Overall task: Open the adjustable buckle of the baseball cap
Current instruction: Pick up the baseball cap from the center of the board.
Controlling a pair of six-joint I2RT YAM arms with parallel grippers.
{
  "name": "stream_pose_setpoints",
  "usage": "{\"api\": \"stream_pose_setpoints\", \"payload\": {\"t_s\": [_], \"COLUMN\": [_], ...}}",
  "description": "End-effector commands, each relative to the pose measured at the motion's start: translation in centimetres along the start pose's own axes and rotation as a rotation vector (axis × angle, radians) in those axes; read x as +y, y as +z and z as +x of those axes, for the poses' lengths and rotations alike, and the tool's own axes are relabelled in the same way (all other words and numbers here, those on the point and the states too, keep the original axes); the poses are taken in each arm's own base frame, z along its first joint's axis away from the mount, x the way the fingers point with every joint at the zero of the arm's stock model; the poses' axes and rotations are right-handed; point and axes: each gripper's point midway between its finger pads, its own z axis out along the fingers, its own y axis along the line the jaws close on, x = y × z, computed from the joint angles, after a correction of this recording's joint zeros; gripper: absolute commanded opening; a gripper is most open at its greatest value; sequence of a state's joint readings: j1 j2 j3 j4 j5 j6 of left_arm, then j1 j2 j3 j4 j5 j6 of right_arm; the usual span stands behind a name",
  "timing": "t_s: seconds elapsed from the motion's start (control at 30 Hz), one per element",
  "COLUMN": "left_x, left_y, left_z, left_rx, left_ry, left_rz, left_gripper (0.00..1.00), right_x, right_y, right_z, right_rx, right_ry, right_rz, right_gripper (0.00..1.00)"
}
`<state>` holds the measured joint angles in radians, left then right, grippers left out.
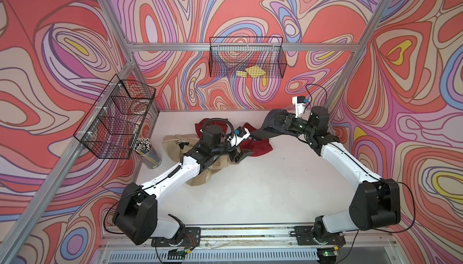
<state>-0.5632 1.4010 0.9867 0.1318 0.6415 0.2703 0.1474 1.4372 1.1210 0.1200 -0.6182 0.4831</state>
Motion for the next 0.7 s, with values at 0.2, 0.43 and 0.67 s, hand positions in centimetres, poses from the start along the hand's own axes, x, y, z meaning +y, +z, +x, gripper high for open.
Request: {"api": "stream_pose_setpoints", "payload": {"t_s": [0.2, 0.43, 0.67], "left_x": [2.0, 3.0, 3.0], "left_y": [1.2, 2.0, 2.4], "left_z": [-1.6, -1.8, -2.2], "left_rx": [-0.019, 0.057, 0.083], "left_ry": [0.11, 0.216, 0.327], "left_rz": [-0.128, -0.213, -0.262], "left_gripper": [0.74, 0.74, 0.75], "right_x": [4.3, 6.4, 8.4], "right_y": [-2.1, -3.1, -3.3], "right_z": [1.5, 2.1, 2.7], "right_rx": [0.015, 0.035, 0.053], "right_ry": [0.024, 0.025, 0.018], "right_rz": [-0.016, -0.07, -0.129], "right_gripper": [0.0, 0.0, 0.0]}}
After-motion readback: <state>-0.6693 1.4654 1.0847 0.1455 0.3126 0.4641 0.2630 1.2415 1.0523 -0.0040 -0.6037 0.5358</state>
